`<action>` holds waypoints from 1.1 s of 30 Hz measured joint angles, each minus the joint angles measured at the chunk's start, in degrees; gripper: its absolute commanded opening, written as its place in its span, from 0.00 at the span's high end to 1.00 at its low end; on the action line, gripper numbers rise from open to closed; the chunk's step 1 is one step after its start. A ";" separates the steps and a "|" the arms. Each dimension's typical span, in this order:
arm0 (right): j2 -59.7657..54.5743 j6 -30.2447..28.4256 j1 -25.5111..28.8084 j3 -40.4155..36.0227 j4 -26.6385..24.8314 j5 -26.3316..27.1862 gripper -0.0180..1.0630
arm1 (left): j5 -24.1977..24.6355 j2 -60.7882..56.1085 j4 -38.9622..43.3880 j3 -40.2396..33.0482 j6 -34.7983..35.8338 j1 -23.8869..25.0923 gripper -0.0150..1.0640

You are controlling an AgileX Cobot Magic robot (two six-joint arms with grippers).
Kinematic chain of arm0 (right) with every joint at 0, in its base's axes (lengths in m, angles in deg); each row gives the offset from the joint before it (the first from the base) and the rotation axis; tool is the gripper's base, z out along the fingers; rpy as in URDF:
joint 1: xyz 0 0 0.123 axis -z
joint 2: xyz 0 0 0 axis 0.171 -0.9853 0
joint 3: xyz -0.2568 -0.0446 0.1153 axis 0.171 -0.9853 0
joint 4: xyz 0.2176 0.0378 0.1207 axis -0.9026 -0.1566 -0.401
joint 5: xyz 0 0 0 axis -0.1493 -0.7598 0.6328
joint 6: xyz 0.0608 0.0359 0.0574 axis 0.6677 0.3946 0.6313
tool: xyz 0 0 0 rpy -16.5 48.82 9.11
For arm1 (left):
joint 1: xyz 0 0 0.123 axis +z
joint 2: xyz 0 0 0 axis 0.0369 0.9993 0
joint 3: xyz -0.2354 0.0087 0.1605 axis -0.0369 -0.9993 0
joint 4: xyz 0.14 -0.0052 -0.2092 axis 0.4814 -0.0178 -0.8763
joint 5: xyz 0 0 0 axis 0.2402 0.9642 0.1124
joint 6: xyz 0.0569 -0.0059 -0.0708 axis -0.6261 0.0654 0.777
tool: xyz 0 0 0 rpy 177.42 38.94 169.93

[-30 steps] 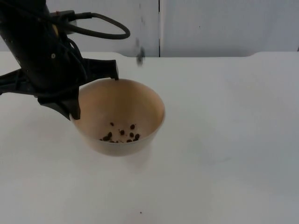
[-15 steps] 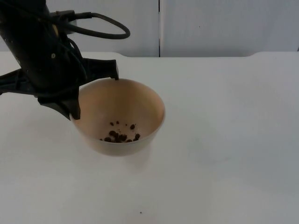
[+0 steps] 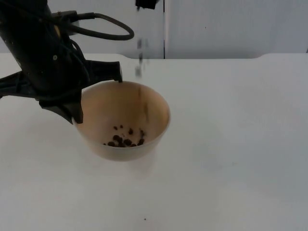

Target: Pick up the bowl with the left hand and pour the coffee beans from the cup into the bowl with the right hand.

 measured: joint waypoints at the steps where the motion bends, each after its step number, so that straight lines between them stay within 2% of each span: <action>1: 0.00 0.00 0.00 0.00 0.00 0.00 0.98 | 0.00 0.00 0.00 0.00 0.00 0.00 0.99; 4: 0.00 1.86 0.35 0.00 -0.94 -0.13 0.98 | 0.00 0.00 0.00 0.00 0.00 0.00 0.99; 24: 0.00 2.90 0.35 0.00 -2.79 0.19 0.98 | -0.13 0.00 0.00 0.00 0.00 0.00 0.99; 29: 0.00 2.90 0.86 0.00 -5.10 0.44 0.98 | -0.13 0.00 0.00 0.00 0.00 0.00 0.99; 33: 0.11 2.94 3.01 0.00 -10.03 0.60 0.98 | -0.13 0.00 0.00 0.00 0.00 0.00 0.99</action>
